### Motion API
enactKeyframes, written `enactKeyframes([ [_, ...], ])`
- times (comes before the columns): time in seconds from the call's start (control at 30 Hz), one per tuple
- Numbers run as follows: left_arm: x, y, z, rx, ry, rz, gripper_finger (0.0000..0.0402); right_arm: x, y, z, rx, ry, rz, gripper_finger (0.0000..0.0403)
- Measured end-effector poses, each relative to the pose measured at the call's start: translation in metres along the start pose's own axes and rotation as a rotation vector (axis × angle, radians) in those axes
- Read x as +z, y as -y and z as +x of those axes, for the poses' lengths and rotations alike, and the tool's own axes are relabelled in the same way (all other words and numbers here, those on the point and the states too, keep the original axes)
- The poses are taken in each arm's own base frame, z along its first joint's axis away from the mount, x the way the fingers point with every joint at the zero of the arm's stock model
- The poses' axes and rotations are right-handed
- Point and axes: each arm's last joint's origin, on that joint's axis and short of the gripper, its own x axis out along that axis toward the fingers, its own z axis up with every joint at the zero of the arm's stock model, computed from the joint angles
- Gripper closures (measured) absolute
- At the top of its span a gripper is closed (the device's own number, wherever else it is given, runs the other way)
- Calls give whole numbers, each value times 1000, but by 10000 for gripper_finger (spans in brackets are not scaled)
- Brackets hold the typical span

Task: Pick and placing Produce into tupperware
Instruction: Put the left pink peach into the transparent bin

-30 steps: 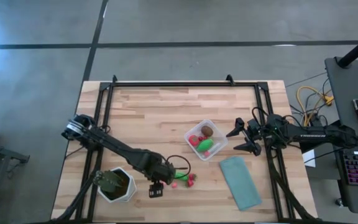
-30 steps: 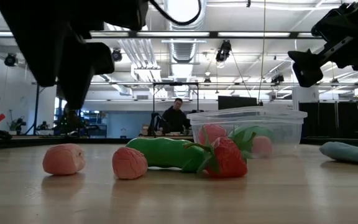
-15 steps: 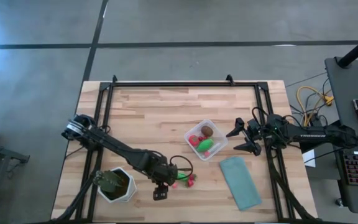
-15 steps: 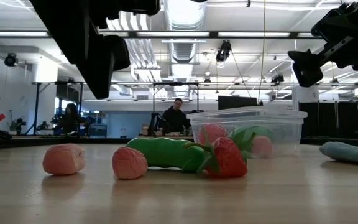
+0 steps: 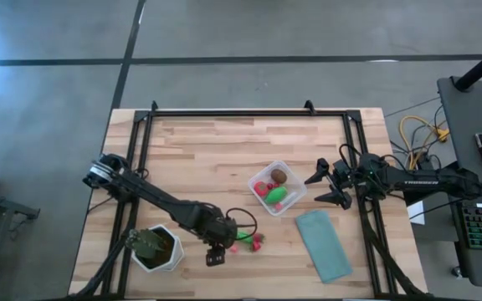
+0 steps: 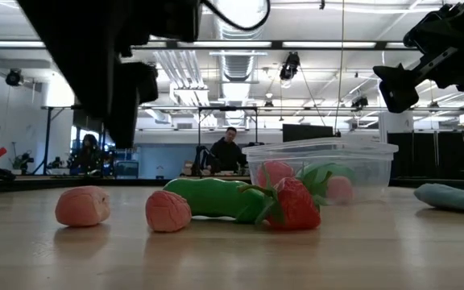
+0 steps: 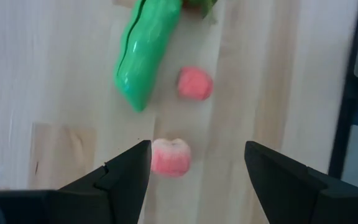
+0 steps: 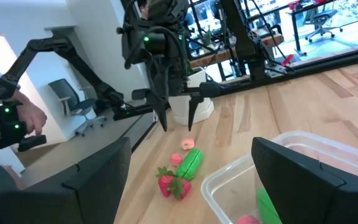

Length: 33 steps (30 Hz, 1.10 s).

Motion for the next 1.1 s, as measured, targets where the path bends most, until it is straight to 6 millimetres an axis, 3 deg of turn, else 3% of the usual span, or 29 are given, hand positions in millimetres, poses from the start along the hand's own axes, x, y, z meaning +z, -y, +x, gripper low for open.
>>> enactKeyframes([
  [0.27, -12, -10, 14, 19, -28, -9, 157, 0, 0, 0, 0, 0, 0, 77],
  [0.83, -16, -12, 43, 39, -51, -4, 157, 0, 0, 0, 0, 0, 0, 77],
  [1.1, -17, -13, 48, 47, -61, -5, 158, 0, 0, 0, 0, -1, 0, 77],
])
